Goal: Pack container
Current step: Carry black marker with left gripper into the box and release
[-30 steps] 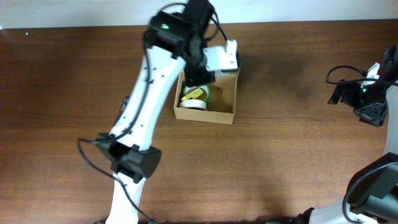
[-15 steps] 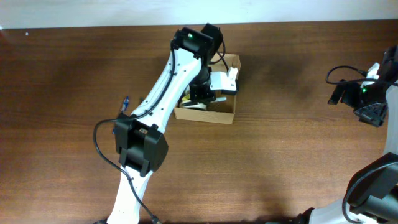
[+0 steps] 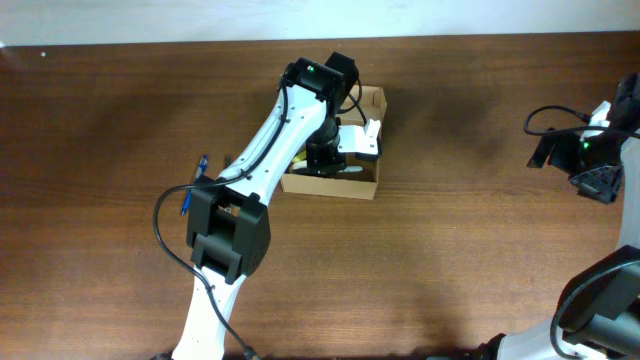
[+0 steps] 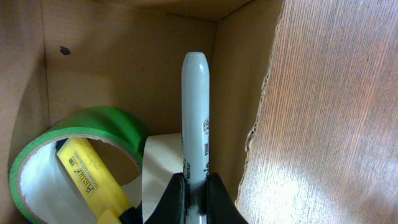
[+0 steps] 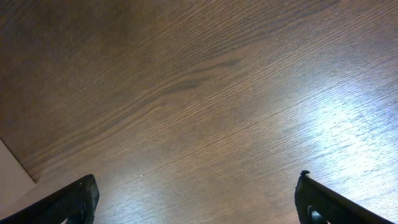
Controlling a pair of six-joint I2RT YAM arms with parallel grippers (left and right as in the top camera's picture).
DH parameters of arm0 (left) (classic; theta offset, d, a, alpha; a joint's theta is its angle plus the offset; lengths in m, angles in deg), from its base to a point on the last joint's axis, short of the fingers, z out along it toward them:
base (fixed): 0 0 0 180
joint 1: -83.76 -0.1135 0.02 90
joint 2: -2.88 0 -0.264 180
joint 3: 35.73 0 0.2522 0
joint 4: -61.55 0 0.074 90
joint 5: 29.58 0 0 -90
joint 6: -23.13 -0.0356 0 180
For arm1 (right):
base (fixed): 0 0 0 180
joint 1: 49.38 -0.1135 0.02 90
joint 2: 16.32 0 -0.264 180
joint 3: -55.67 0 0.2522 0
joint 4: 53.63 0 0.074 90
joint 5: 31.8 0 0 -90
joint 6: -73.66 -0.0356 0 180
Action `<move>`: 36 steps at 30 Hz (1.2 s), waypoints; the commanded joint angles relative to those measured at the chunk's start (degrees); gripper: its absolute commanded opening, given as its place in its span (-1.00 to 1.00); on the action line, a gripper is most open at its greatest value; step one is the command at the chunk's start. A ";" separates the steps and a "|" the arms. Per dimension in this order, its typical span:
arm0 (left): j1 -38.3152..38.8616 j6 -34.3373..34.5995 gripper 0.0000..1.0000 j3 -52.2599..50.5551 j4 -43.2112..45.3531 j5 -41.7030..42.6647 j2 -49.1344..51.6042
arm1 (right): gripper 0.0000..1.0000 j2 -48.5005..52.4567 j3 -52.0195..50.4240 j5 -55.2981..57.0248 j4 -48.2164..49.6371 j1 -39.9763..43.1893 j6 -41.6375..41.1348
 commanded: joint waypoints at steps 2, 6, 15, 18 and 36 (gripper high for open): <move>-0.15 -0.61 -0.73 -0.63 0.39 0.17 0.72 | 0.98 -0.24 -0.33 -0.33 -0.17 0.00 -0.09; -0.28 2.99 0.30 -0.26 0.37 0.13 -0.46 | 0.98 -0.24 -0.33 -0.33 -0.13 0.00 -0.09; -4.44 9.42 0.51 -0.26 1.95 0.15 -13.20 | 0.98 -0.24 -0.33 -0.31 0.13 0.00 -0.07; -7.87 12.44 0.51 -0.28 3.85 0.24 -19.37 | 0.98 -0.24 -0.33 -0.31 0.28 0.00 -0.07; -34.88 38.97 0.26 -33.27 25.90 7.39 -31.23 | 0.98 -0.24 -0.33 -0.31 0.28 0.00 -0.09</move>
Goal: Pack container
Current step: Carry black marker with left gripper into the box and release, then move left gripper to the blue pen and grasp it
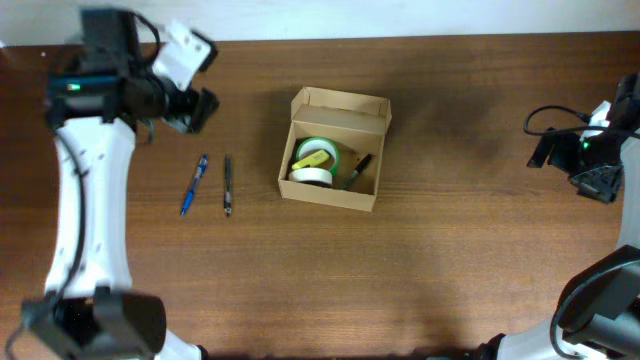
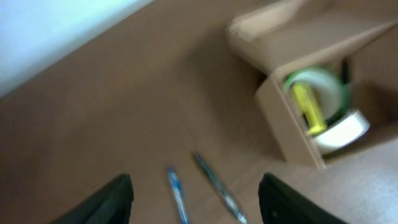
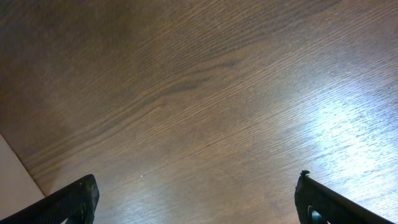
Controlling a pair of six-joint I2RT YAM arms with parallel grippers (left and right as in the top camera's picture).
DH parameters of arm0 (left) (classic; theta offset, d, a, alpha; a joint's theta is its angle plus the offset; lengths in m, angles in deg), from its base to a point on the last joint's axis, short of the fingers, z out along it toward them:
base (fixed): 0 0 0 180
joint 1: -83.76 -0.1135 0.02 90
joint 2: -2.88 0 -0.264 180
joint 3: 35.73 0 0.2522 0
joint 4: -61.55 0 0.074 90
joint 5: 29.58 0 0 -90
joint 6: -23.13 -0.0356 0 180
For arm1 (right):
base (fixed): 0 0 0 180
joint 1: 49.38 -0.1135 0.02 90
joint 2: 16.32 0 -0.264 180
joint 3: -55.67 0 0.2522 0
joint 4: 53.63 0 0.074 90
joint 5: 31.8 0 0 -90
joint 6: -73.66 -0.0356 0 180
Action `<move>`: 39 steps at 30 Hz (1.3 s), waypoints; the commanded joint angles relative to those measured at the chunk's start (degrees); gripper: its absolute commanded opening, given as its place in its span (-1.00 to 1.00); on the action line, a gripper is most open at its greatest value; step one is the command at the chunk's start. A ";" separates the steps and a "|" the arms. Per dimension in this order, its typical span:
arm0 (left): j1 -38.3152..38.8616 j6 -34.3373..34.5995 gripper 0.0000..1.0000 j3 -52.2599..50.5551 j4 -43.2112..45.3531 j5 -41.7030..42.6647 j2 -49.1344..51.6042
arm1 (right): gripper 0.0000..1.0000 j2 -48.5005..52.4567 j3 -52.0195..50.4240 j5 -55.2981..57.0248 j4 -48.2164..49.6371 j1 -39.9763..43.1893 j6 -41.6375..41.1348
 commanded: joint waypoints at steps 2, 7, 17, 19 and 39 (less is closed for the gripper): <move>-2.47 15.13 0.19 -13.11 2.71 -3.52 2.95 | 0.98 -0.24 -0.33 -0.33 0.11 0.00 -0.13; -2.67 18.88 0.18 -20.44 5.57 -13.31 5.86 | 0.98 -0.24 -0.33 -0.33 0.37 0.00 -0.13; -2.69 18.73 0.18 -21.40 9.88 -19.74 11.69 | 0.98 -0.24 -0.33 -0.33 0.35 0.00 -0.11; -2.71 18.40 0.18 -21.40 9.86 -19.71 13.35 | 0.98 -0.24 -0.33 -0.33 0.33 0.00 -0.13; -2.73 6.56 -0.41 -21.40 11.23 -18.23 21.77 | 0.98 -0.24 -0.33 -0.33 0.04 0.00 -0.13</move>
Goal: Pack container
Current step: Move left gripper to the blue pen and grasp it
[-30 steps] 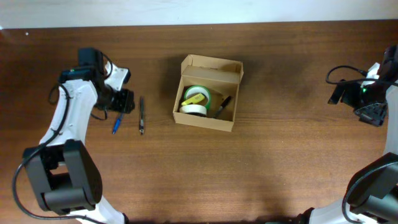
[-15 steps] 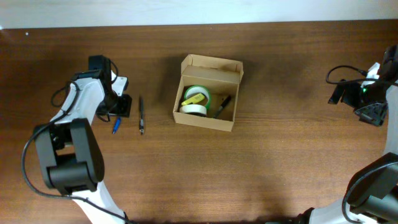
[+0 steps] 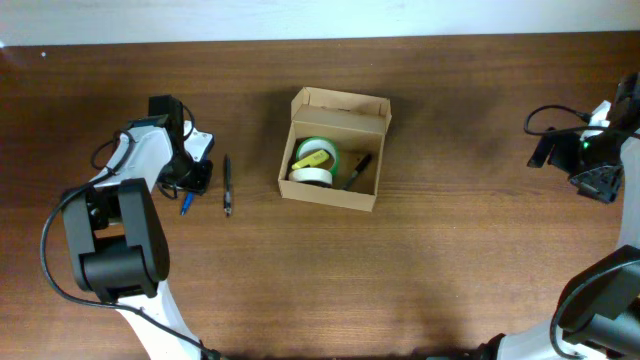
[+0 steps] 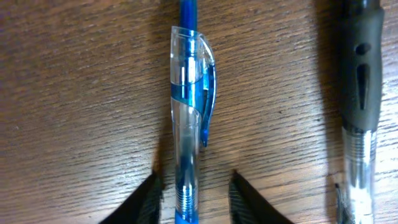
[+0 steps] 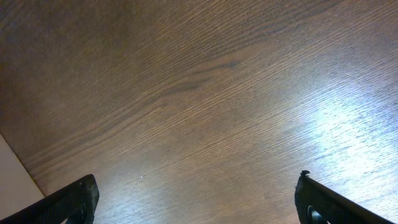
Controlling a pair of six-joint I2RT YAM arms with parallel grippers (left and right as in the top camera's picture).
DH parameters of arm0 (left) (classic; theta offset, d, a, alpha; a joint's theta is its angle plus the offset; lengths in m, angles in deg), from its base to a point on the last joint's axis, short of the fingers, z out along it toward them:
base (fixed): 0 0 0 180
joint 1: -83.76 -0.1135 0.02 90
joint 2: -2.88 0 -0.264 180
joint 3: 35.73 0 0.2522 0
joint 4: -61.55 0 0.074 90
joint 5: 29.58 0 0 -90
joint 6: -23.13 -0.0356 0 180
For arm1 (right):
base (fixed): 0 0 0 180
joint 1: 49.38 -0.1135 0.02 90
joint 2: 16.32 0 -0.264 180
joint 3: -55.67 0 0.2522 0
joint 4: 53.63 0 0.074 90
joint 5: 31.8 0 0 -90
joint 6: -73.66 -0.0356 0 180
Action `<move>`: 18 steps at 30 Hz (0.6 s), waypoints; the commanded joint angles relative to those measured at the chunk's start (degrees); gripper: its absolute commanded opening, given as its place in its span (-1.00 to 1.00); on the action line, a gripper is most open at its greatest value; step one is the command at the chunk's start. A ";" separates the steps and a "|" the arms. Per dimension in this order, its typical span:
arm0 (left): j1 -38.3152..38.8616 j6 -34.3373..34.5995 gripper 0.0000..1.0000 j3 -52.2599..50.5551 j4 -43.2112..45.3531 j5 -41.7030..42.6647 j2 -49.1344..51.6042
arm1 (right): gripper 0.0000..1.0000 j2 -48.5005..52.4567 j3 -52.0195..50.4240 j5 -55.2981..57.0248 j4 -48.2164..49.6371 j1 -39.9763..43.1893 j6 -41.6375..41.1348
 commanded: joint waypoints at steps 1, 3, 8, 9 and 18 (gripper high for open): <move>-0.22 -3.96 -0.49 -0.46 0.15 0.94 3.39 | 0.99 -0.24 -0.33 -0.31 -0.20 0.00 -0.13; -0.26 -4.50 -0.57 -0.50 0.09 0.90 4.07 | 0.98 -0.24 -0.33 -0.31 -0.46 0.00 -0.13; -0.70 -4.48 -0.96 -0.48 0.83 0.90 4.20 | 0.98 -0.24 -0.33 -0.31 -0.66 0.00 -0.13; -0.79 -4.48 -0.96 -0.48 0.90 0.92 4.20 | 0.98 -0.24 -0.33 -0.31 -0.66 0.00 -0.13; -0.74 -4.44 -0.97 5.25 -4.44 0.92 3.72 | 0.98 -0.24 -0.33 -0.31 -0.63 0.00 -0.13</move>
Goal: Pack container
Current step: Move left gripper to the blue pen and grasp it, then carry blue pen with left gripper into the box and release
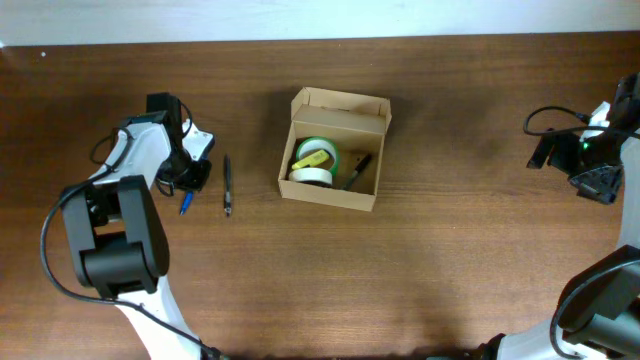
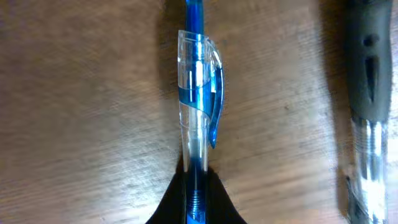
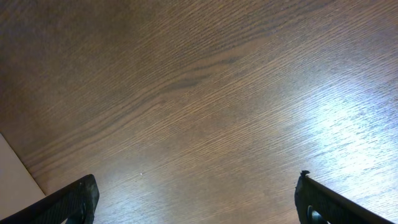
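Note:
An open cardboard box stands mid-table; inside are a green tape roll, a yellow marker, a white tape roll and a dark marker. At the table's left, my left gripper is shut on a blue clear-barrelled pen, its two fingers pinching the barrel low in the left wrist view. The pen's tip shows below the gripper in the overhead view. A black-grip pen lies just to the right on the table, also seen as a dark barrel. My right gripper is open over bare wood.
The right arm sits at the far right edge of the brown table. The box's flap stands up along its far side.
My left gripper's fingers stood apart on either side of the blue pen; now they are shut on its barrel. The right arm has not moved.
My left gripper was inside the box, shut on a dark marker. Then it was open at the far left with the marker lying in the box. It later stood open around the blue pen on the table, and now grips it.

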Controlling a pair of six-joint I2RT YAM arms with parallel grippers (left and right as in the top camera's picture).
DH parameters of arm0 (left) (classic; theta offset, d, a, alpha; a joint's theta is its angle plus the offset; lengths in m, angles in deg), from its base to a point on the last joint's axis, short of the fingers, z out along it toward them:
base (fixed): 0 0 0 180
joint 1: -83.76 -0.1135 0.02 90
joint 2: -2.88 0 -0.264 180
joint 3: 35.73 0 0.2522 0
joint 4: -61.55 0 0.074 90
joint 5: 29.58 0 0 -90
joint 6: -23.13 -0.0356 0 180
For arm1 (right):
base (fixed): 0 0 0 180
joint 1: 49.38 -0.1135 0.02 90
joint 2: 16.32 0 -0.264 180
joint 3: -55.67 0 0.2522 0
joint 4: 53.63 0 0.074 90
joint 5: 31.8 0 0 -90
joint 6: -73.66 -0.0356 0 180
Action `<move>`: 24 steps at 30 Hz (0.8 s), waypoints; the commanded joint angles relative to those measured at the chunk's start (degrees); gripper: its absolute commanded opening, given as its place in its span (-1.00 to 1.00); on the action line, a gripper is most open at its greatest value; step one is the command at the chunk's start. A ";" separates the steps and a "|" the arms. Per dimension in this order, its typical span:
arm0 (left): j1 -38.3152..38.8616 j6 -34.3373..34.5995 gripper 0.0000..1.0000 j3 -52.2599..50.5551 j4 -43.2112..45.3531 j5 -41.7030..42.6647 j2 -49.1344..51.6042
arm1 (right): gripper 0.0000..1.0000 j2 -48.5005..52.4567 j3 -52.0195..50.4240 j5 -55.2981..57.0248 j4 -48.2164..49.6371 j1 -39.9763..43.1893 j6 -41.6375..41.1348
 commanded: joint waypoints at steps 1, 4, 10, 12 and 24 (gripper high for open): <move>-0.35 -0.94 -0.96 7.67 -7.06 1.51 2.19 | 0.98 -0.24 -0.33 -0.31 -0.02 0.00 -0.07; -0.04 -0.96 -0.97 17.59 -15.89 2.16 1.92 | 0.98 -0.24 -0.33 -0.33 -0.04 0.00 -0.07; 3.30 -9.66 -0.97 35.50 -27.06 6.54 1.92 | 0.98 -0.24 -0.33 -0.33 -0.07 0.00 -0.07; 5.33 -11.85 -0.96 39.65 -28.70 6.69 1.90 | 0.98 -0.24 -0.33 -0.33 -0.13 0.00 -0.09; 27.96 -34.97 -0.96 48.04 -32.20 6.64 2.03 | 0.98 -0.24 -0.33 -0.33 -0.31 0.00 -0.07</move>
